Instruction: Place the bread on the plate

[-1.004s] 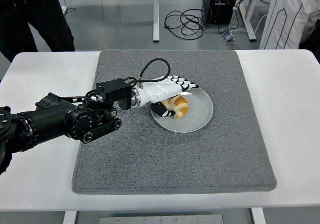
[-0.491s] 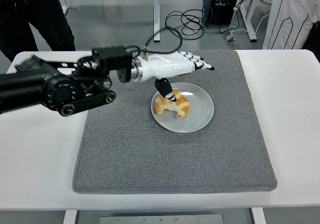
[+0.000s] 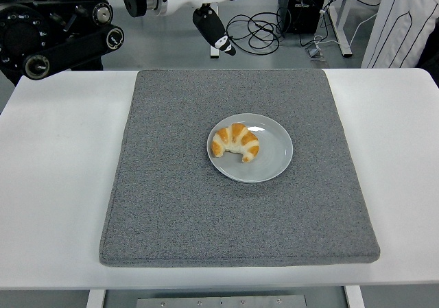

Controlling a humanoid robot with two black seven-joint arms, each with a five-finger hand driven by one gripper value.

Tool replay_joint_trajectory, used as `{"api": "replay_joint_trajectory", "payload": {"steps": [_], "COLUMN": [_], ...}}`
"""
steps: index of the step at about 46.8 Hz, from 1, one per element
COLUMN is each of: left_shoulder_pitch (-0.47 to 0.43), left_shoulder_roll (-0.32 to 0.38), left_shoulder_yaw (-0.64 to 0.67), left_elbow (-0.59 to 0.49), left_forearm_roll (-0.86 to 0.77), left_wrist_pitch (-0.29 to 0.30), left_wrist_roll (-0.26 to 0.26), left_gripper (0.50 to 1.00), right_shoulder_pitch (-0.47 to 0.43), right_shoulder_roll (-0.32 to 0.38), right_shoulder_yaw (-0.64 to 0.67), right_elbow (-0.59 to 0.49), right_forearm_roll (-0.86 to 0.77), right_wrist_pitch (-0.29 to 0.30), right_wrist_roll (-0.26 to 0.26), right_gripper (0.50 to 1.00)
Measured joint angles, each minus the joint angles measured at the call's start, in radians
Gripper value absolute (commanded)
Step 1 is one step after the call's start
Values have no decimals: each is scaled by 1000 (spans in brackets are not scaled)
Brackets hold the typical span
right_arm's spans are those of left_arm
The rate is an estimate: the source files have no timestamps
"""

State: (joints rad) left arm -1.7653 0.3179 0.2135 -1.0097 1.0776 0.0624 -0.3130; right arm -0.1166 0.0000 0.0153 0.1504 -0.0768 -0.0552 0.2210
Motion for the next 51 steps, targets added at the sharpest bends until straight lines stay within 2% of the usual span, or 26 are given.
{"api": "replay_joint_trajectory", "payload": {"steps": [11,22,33,37,45,51], "left_shoulder_pitch": [13,110,265,316,407,456], "left_shoulder_roll": [18,56,42,6,-85,-189], "left_shoulder_yaw": [-2,-40,-110,-152,-211,-240], "left_elbow": [2,59,265,337,482,638], "left_forearm_roll": [-53,-228,-351,-434,-626,-744], "left_wrist_pitch": [1,5,-2,-14,-76,-132], "left_wrist_roll": [-8,-18,-122,-128,-131,-132], "left_gripper": [1000,1000,1000,1000,1000,1000], "right_shoulder_pitch": [0,0,0,0,0,0], "right_shoulder_roll": [0,0,0,0,0,0], "right_shoulder_yaw": [0,0,0,0,0,0], "right_elbow": [0,0,0,0,0,0], "right_forearm_roll": [0,0,0,0,0,0], "right_wrist_pitch": [0,0,0,0,0,0], "right_wrist_roll": [0,0,0,0,0,0], "right_gripper": [1000,1000,1000,1000,1000,1000]}}
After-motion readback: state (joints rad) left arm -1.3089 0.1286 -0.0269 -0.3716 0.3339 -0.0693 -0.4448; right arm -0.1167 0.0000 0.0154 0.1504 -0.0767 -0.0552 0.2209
